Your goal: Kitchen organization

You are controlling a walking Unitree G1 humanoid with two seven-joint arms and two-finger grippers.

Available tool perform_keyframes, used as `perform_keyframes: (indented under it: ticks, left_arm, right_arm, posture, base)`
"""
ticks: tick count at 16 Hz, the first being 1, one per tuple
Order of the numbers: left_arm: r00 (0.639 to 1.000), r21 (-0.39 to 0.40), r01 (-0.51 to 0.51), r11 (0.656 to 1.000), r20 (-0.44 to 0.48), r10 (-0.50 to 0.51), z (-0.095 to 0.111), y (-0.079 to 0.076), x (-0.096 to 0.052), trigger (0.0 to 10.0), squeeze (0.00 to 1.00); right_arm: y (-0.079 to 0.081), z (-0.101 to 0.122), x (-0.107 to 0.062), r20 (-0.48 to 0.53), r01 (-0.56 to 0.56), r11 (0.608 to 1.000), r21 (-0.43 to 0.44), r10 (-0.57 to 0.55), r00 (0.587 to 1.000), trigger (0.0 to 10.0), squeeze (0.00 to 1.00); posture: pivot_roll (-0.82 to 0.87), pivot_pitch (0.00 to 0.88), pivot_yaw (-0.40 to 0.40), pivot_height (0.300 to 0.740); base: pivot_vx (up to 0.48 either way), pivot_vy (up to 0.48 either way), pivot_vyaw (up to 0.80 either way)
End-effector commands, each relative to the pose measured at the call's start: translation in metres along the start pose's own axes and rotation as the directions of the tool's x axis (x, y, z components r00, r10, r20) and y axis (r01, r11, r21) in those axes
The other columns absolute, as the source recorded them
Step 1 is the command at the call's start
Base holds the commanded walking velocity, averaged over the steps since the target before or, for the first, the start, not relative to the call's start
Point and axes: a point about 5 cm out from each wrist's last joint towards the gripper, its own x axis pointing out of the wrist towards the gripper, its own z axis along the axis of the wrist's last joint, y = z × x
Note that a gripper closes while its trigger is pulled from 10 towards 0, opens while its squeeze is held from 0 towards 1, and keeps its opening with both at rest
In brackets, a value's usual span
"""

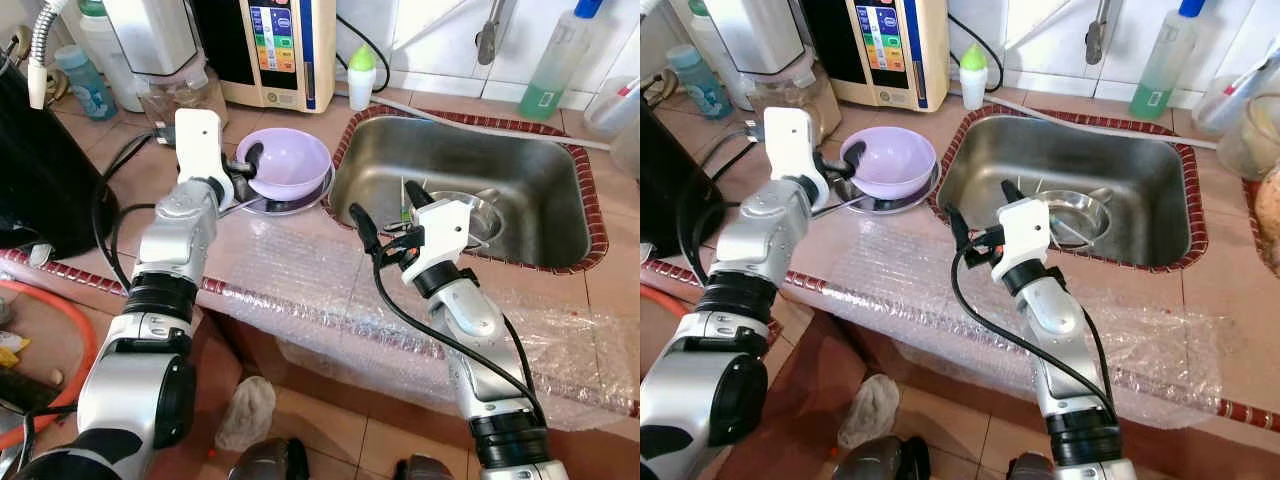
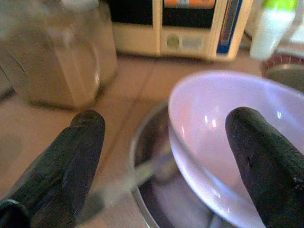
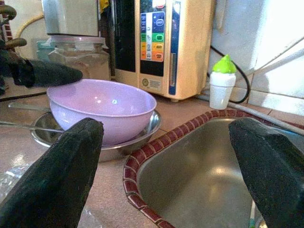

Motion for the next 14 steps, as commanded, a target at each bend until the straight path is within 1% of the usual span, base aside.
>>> perform_keyframes:
  ticks: [1, 2, 5, 6, 9, 12, 14]
  left_arm:
    - [1.000, -0.021, 0.021, 1.000, -0.021, -0.021, 0.001, -0.002, 0.002, 6.4, 0.00]
    - [0.998, -0.044, 0.038, 0.998, -0.040, -0.040, -0.001, -0.005, 0.005, 0.0, 0.00]
    - [0.995, -0.061, 0.051, 0.997, -0.084, -0.056, -0.008, -0.007, 0.005, 0.0, 0.00]
    - [0.993, -0.085, 0.047, 0.995, -0.102, -0.056, -0.011, -0.005, 0.005, 0.0, 0.00]
    - [0.992, -0.136, 0.027, 0.990, -0.118, -0.043, -0.013, 0.002, 0.006, 0.0, 0.00]
    - [0.992, -0.140, 0.009, 0.990, -0.121, -0.026, -0.013, 0.005, 0.006, 0.0, 0.00]
    - [0.992, -0.143, -0.020, 0.990, -0.125, 0.002, -0.014, 0.009, 0.006, 0.0, 0.00]
  right_arm:
    - [0.006, 0.007, 0.003, 0.020, -0.038, 0.999, 0.010, 0.038, 0.999, 10.0, 0.00]
    - [0.009, 0.008, 0.003, 0.013, -0.051, 0.999, 0.015, 0.051, 0.999, 10.0, 0.00]
    - [0.012, 0.007, 0.004, 0.001, -0.064, 0.998, 0.015, 0.064, 0.998, 10.0, 0.00]
    - [0.014, 0.007, 0.004, 0.000, -0.069, 0.998, 0.017, 0.069, 0.998, 10.0, 0.00]
    - [0.015, 0.008, 0.007, -0.007, -0.073, 0.997, 0.020, 0.073, 0.997, 10.0, 0.00]
    - [0.015, 0.007, 0.008, -0.008, -0.076, 0.997, 0.021, 0.077, 0.997, 10.0, 0.00]
    - [0.016, 0.006, 0.009, -0.012, -0.082, 0.996, 0.023, 0.083, 0.997, 10.0, 0.00]
  posture:
    - [-0.08, 0.047, 0.129, 0.740]
    - [-0.08, 0.046, 0.126, 0.740]
    - [-0.07, 0.043, 0.119, 0.740]
    - [-0.07, 0.043, 0.119, 0.740]
    - [-0.07, 0.036, 0.115, 0.740]
    - [-0.06, 0.033, 0.114, 0.740]
    - [-0.06, 0.031, 0.112, 0.740]
  base:
    - [0.000, 0.000, 0.00]
    - [0.000, 0.000, 0.00]
    - [0.000, 0.000, 0.00]
    - [0.000, 0.000, 0.00]
    - [0.000, 0.000, 0.00]
    - [0.000, 0.000, 0.00]
    - [0.000, 0.000, 0.00]
